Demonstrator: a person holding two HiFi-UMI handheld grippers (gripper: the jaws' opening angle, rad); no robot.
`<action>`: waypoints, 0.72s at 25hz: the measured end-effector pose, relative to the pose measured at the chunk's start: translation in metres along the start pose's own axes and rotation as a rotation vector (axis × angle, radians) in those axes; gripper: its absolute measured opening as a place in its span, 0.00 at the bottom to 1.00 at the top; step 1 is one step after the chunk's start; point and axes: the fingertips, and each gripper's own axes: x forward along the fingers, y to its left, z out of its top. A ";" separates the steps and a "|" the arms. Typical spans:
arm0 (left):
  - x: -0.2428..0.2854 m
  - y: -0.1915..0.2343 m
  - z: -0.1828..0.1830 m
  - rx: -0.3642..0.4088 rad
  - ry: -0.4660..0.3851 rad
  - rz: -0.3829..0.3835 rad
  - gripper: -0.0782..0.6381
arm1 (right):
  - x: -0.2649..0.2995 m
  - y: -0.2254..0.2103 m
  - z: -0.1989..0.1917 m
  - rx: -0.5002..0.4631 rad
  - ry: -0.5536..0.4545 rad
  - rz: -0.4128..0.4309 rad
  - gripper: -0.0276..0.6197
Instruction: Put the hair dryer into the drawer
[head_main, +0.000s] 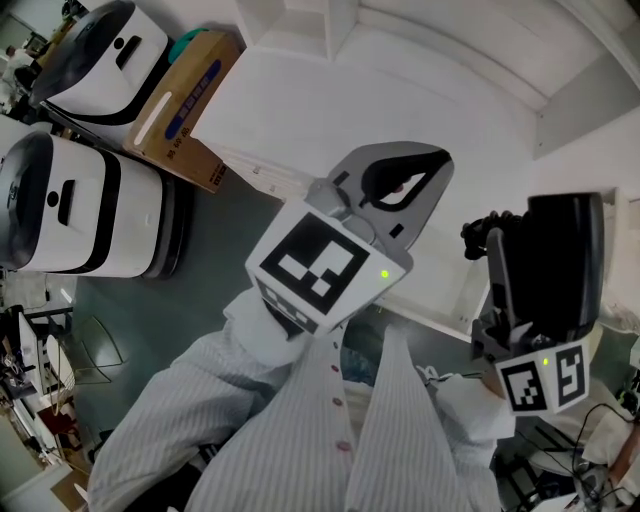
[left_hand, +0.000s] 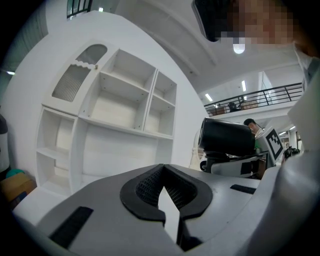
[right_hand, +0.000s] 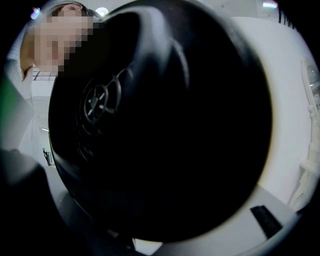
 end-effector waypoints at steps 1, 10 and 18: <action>-0.002 0.002 -0.002 -0.002 0.004 0.003 0.12 | 0.002 0.001 -0.004 0.003 0.006 0.004 0.39; -0.008 0.021 -0.031 -0.034 0.033 0.033 0.12 | 0.023 0.002 -0.054 -0.002 0.127 0.030 0.39; 0.000 0.036 -0.061 -0.083 0.057 0.048 0.12 | 0.038 -0.007 -0.108 0.006 0.241 0.049 0.39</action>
